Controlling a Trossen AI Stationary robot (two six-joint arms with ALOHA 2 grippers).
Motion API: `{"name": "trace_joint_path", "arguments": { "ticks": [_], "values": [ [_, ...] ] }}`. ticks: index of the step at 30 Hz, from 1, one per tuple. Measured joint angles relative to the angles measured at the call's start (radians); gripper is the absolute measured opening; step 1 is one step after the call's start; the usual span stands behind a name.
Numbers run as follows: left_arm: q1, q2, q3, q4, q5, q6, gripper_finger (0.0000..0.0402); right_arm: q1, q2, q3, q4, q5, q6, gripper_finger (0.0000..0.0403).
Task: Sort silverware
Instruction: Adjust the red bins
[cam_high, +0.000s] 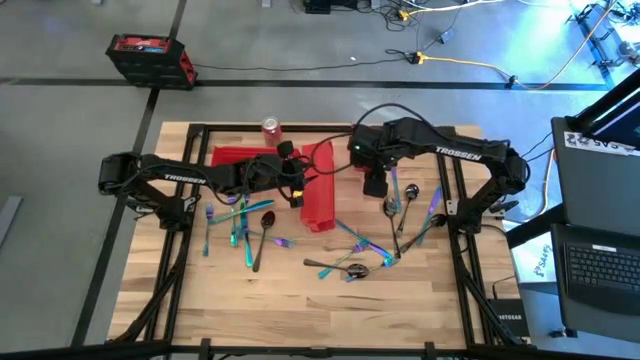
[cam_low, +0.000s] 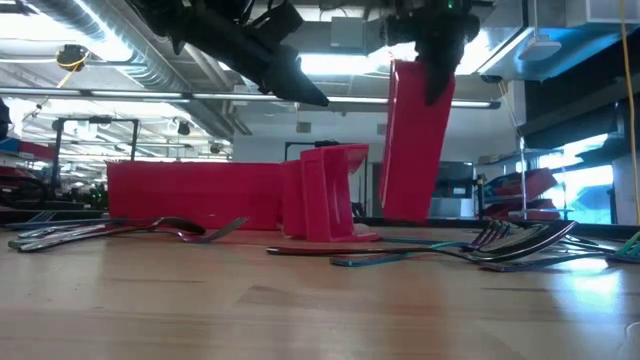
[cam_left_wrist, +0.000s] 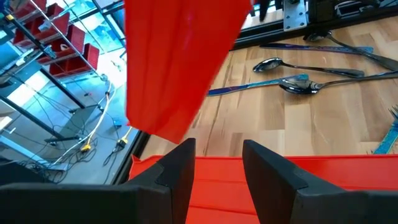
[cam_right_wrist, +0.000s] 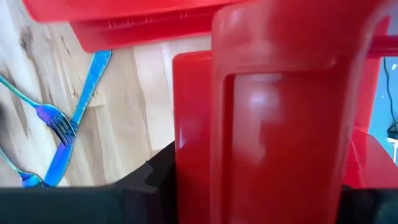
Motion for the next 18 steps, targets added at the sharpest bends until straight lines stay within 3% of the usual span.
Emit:
{"name": "trace_joint_path", "arguments": {
  "ticks": [6,13,18],
  "values": [
    [0.008,0.0,0.0,-0.001,0.0,0.0,0.0122,0.006,-0.026,-0.096,0.1,0.011,0.019,0.0142],
    [0.014,0.0,0.0,-0.003,0.0,0.002,0.0122,0.052,-0.065,-0.181,0.157,0.131,0.025,0.0142],
    [0.022,0.0,0.0,-0.003,0.003,0.009,0.0122,0.097,-0.064,-0.201,0.181,0.156,0.026,0.0143]
  ]
}}
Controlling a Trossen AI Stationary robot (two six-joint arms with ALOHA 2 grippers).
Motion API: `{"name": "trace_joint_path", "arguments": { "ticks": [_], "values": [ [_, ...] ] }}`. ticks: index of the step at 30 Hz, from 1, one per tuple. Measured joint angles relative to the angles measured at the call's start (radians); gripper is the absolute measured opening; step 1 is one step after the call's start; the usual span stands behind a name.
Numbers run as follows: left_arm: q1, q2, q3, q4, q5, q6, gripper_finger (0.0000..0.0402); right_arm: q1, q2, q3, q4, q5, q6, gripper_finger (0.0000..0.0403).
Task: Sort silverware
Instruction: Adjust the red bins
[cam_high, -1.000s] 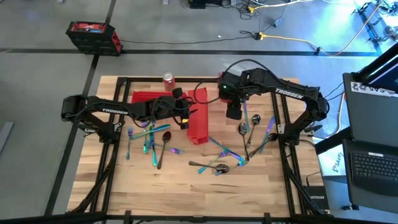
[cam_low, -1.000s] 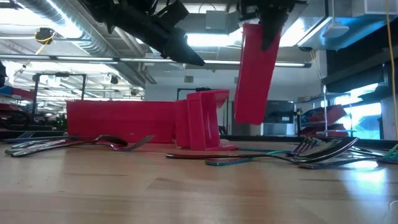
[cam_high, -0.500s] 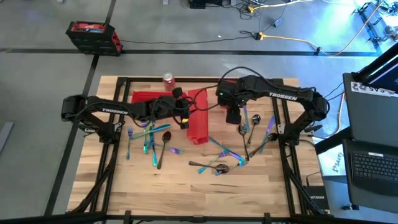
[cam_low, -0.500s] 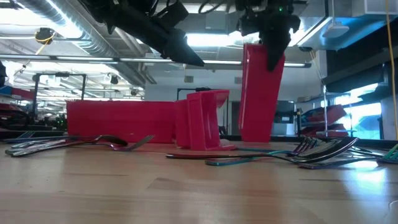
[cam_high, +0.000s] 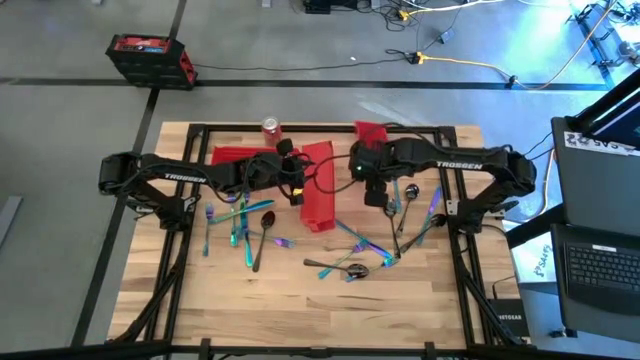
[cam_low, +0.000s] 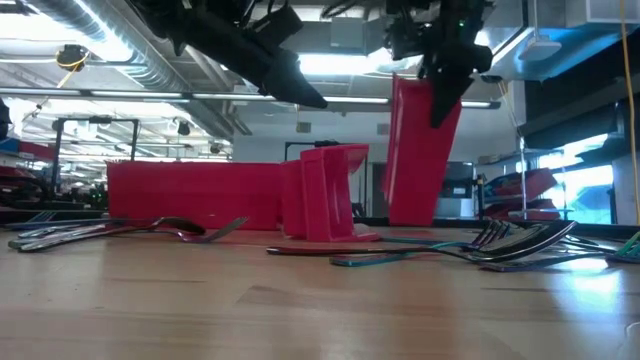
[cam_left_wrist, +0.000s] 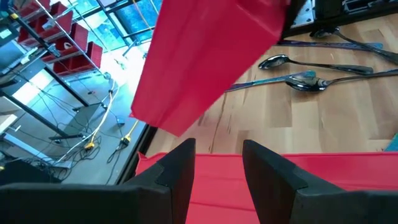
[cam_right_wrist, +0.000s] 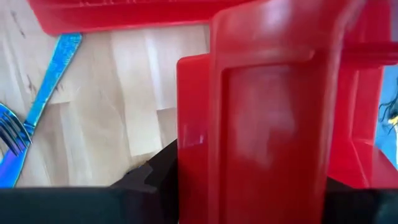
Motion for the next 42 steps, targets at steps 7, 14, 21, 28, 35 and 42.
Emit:
{"name": "trace_joint_path", "arguments": {
  "ticks": [7,14,21,28,35,42],
  "values": [
    [0.018,0.0,0.0,-0.002,0.015,-0.001,0.0122,0.049,0.0,-0.001,0.0,0.049,0.018,0.0163],
    [0.018,0.0,0.0,0.0,0.025,-0.002,0.0122,0.053,0.0,-0.026,0.026,0.024,0.053,0.0203],
    [0.02,0.0,0.0,-0.001,0.027,-0.002,0.0122,0.064,0.009,-0.036,0.024,-0.085,0.086,0.0232],
    [0.037,0.0,0.0,-0.002,0.03,-0.02,0.0122,0.066,0.008,-0.033,0.027,-0.104,0.103,0.0254],
    [0.037,0.0,0.0,-0.025,0.036,-0.041,0.0122,0.066,0.008,-0.02,0.031,-0.114,0.098,0.0253],
    [0.036,0.0,0.0,-0.15,0.068,-0.029,0.0122,0.059,-0.021,0.045,0.221,-0.2,0.21,0.0253]
  ]
}}
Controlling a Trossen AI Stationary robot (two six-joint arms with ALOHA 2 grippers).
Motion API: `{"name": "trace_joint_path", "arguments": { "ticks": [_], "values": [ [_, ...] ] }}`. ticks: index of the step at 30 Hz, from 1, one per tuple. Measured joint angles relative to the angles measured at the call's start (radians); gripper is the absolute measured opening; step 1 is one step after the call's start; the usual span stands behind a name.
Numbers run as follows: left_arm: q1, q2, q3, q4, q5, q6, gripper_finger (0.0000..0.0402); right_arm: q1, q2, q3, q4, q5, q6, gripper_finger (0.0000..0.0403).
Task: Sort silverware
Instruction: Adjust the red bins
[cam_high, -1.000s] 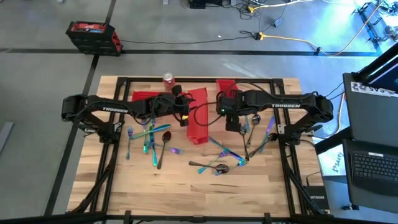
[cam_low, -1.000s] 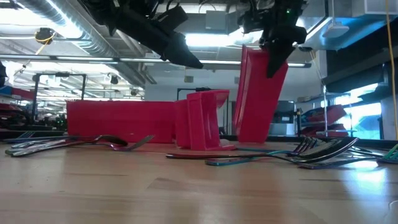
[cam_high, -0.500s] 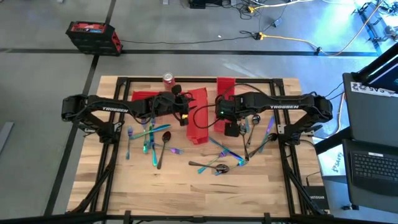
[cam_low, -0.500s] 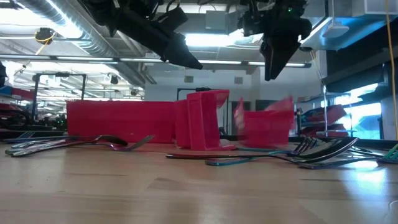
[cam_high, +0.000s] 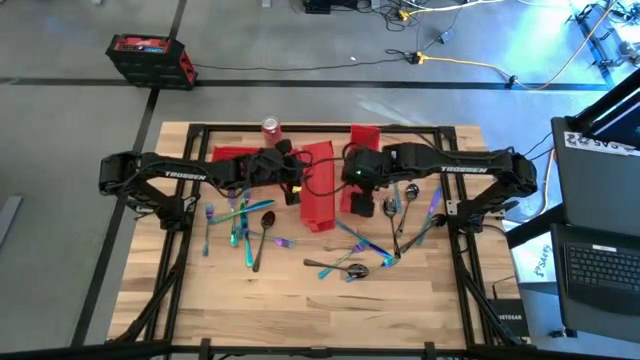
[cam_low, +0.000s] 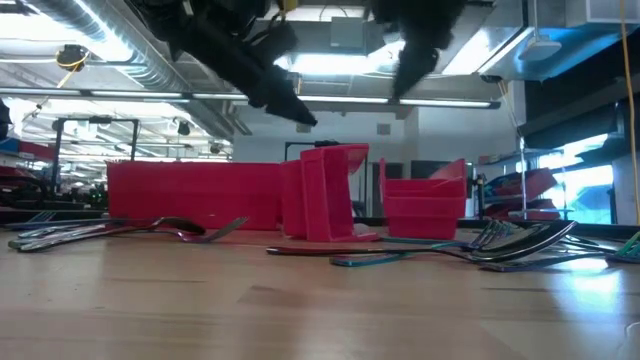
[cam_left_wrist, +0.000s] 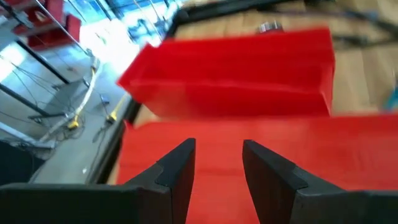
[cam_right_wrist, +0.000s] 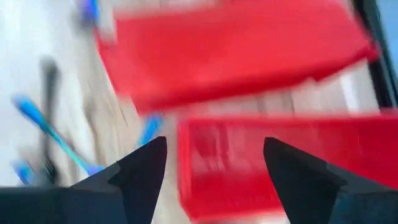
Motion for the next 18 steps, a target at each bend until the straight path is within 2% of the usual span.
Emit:
{"name": "trace_joint_path", "arguments": {
  "ticks": [4,8,10,15,18],
  "values": [
    [-0.018,-0.003,0.0,-0.138,0.054,0.027,0.0122,-0.022,-0.004,-0.062,0.171,-0.187,0.15,0.0253],
    [-0.046,-0.005,0.0,-0.219,0.183,0.132,0.0122,-0.02,-0.01,-0.161,0.315,-0.255,0.265,0.0253],
    [-0.063,-0.005,0.0,-0.232,0.205,0.191,0.0122,-0.019,-0.014,-0.221,0.385,-0.286,0.361,0.0253],
    [-0.096,-0.006,0.0,-0.221,0.199,0.275,0.0122,0.02,-0.023,-0.369,0.612,-0.267,0.633,0.0253],
    [-0.104,-0.006,0.0,-0.252,0.205,0.334,0.0122,0.061,-0.031,-0.44,0.702,-0.206,0.776,0.0253]
  ]
}}
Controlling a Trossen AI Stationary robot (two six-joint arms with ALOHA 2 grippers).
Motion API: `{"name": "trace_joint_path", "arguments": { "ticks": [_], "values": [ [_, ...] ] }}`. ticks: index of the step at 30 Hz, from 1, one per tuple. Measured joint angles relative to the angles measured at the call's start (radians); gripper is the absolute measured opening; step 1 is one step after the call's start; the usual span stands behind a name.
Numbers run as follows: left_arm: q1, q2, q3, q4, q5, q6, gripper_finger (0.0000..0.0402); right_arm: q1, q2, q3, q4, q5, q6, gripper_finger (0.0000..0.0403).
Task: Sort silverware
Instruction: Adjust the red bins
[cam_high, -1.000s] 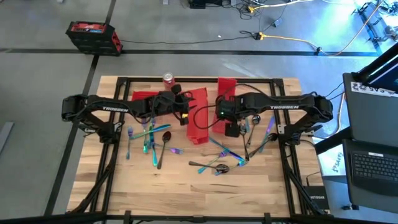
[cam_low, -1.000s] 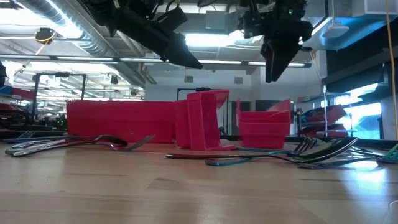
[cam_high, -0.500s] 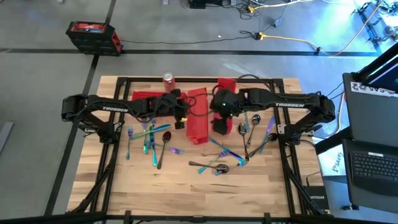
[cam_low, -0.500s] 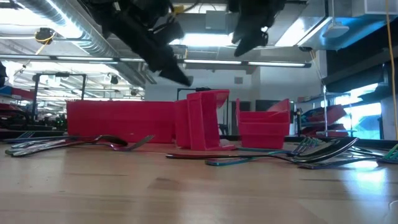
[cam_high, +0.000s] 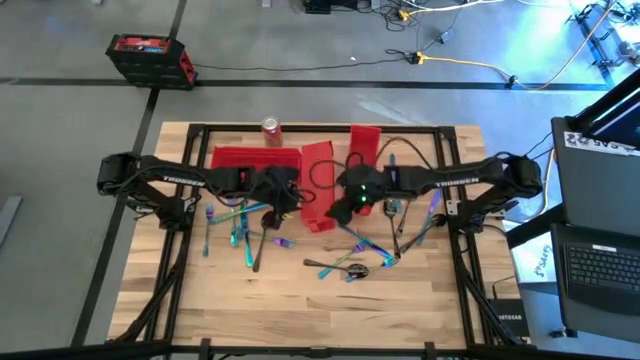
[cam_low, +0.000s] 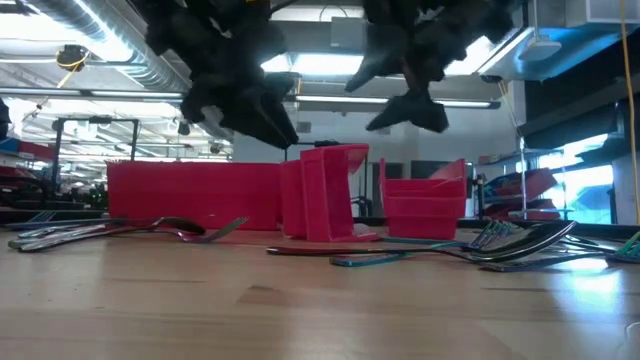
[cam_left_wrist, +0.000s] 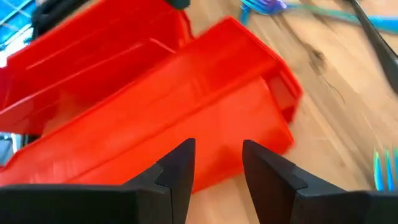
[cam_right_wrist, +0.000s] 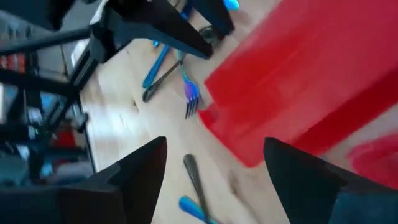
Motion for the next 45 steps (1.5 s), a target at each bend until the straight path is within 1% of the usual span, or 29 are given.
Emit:
{"name": "trace_joint_path", "arguments": {
  "ticks": [1,4,6,8,11,16,18,22,26,28,31,33,37,45],
  "values": [
    [-0.003,0.0,0.0,-0.01,-0.005,0.024,0.0122,0.013,-0.002,-0.023,0.014,0.024,0.036,0.0253],
    [-0.017,0.0,0.0,-0.009,-0.068,0.039,0.0122,0.054,-0.03,-0.076,0.046,0.117,0.141,0.0253],
    [-0.02,0.0,0.0,-0.009,-0.08,0.047,0.0118,0.081,-0.058,-0.1,0.088,0.18,0.201,0.0253],
    [-0.02,0.004,0.0,-0.011,-0.07,0.049,0.0111,0.105,-0.069,-0.129,0.152,0.228,0.252,0.0253],
    [-0.02,0.007,0.0,-0.015,-0.053,0.044,0.0097,0.136,-0.066,-0.164,0.222,0.268,0.315,0.0253],
    [-0.02,0.011,0.0,-0.018,-0.051,-0.008,0.0081,0.181,-0.055,-0.219,0.242,0.371,0.399,0.0253],
    [-0.02,0.011,0.0,-0.018,-0.051,-0.032,0.0079,0.191,-0.058,-0.22,0.268,0.397,0.412,0.0253],
    [-0.027,0.011,0.0,-0.039,-0.054,-0.058,0.0078,0.221,-0.032,-0.22,0.258,0.462,0.497,0.0253],
    [-0.031,0.011,0.0,-0.056,-0.069,-0.051,0.0078,0.229,0.006,-0.221,0.281,0.491,0.524,0.0253],
    [-0.031,0.011,0.0,-0.06,-0.071,-0.04,0.0078,0.227,0.03,-0.221,0.306,0.522,0.531,0.0253],
    [-0.029,0.011,0.0,-0.057,-0.077,-0.034,0.0078,0.214,0.059,-0.221,0.402,0.564,0.532,0.0253],
    [-0.028,0.011,0.0,-0.061,-0.078,-0.033,0.0078,0.203,0.079,-0.218,0.46,0.564,0.534,0.0253],
    [-0.029,0.011,0.0,-0.065,-0.077,-0.035,0.0078,0.199,0.122,-0.219,0.495,0.594,0.578,0.0253],
    [-0.028,0.011,0.0,-0.063,-0.061,-0.039,0.0078,0.201,0.17,-0.219,0.512,0.617,0.608,0.0253]
  ]
}}
